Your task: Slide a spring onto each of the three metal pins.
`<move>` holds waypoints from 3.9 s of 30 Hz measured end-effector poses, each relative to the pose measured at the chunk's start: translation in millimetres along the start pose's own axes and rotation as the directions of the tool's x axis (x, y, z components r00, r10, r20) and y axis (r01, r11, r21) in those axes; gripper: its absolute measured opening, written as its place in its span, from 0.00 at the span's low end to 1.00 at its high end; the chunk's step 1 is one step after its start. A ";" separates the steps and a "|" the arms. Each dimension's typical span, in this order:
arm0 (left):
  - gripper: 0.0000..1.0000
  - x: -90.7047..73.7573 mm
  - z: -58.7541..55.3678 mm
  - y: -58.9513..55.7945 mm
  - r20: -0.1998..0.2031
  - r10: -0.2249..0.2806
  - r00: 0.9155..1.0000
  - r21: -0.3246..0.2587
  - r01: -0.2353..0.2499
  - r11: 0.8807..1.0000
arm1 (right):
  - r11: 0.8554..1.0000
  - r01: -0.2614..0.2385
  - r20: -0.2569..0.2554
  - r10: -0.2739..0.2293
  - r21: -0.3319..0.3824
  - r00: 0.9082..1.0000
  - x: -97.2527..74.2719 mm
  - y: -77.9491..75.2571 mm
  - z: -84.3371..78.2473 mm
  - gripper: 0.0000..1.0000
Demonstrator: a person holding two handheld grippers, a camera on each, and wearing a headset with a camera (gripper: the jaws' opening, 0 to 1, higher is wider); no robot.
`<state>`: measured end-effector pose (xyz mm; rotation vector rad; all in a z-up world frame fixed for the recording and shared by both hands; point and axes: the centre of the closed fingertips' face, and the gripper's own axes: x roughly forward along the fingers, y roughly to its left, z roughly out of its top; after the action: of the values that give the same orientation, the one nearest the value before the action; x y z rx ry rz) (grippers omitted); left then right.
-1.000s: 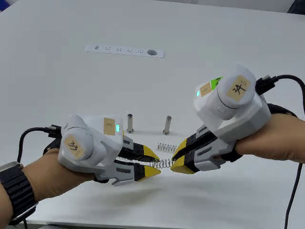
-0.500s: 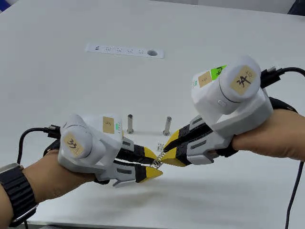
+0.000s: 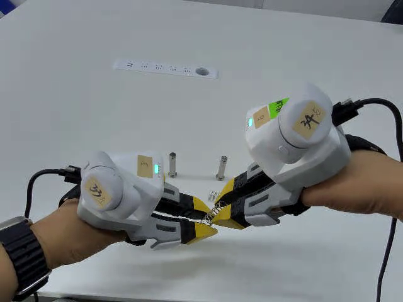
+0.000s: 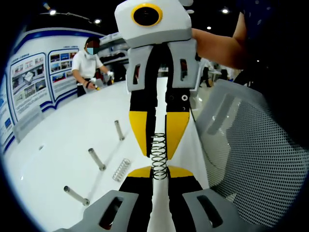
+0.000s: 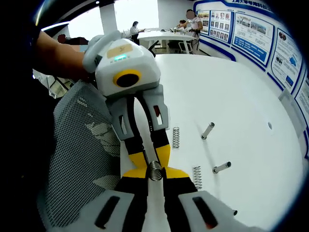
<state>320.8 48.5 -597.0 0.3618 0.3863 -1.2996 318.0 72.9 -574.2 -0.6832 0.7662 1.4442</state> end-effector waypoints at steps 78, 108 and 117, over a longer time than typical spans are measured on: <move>0.58 -60.3 -29.6 26.7 0.009 0.217 0.976 -0.209 -0.210 0.955 | 0.956 0.274 -0.252 -0.242 0.100 0.937 -82.6 -119.2 -87.0 0.12; 0.57 -64.0 -36.4 29.5 -0.004 0.235 0.972 -0.223 -0.230 0.947 | 0.971 0.221 -0.341 -0.178 0.092 0.923 -51.3 -140.8 -103.4 0.12; 0.57 -64.5 -37.3 29.4 -0.007 0.237 0.971 -0.226 -0.233 0.946 | 0.968 0.221 -0.377 -0.162 0.116 0.912 -34.5 -142.0 -114.7 0.12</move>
<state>332.4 127.8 -598.3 0.1955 0.4551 -1.0129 455.2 -43.1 -621.5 -0.8927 1.0580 1.0756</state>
